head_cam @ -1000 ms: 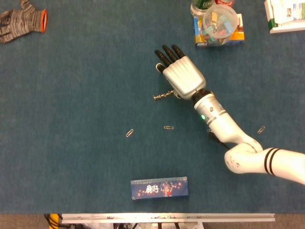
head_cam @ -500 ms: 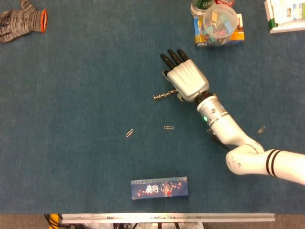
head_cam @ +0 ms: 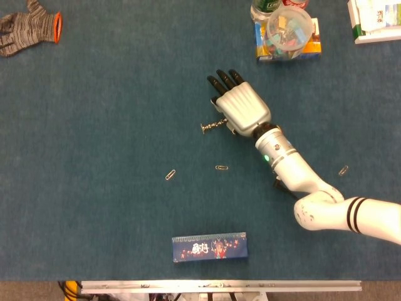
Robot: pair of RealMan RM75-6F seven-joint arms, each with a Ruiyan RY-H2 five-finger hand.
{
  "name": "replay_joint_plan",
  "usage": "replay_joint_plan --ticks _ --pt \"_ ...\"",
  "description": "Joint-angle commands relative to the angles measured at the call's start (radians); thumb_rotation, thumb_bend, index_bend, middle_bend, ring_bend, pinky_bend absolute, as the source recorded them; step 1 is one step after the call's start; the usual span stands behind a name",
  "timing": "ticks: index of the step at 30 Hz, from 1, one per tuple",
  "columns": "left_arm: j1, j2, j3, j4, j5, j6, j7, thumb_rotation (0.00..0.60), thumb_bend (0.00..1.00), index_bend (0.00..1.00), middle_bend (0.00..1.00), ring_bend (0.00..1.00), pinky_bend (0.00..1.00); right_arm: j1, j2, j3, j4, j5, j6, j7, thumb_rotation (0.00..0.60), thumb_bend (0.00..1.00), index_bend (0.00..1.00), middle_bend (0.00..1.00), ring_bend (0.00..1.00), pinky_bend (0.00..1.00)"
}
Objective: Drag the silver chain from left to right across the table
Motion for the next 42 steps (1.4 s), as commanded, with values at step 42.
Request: replay_joint_plan --ticks 42 --pt "0.003 0.005 0.003 -0.001 0.008 -0.002 -0.012 0.600 0.12 0.55 0.20 0.06 0.01 0.022 0.016 -0.010 -0.059 0.157 -0.005 -0.141 0.600 0.29 0.52 0.11 0.00 0.12"
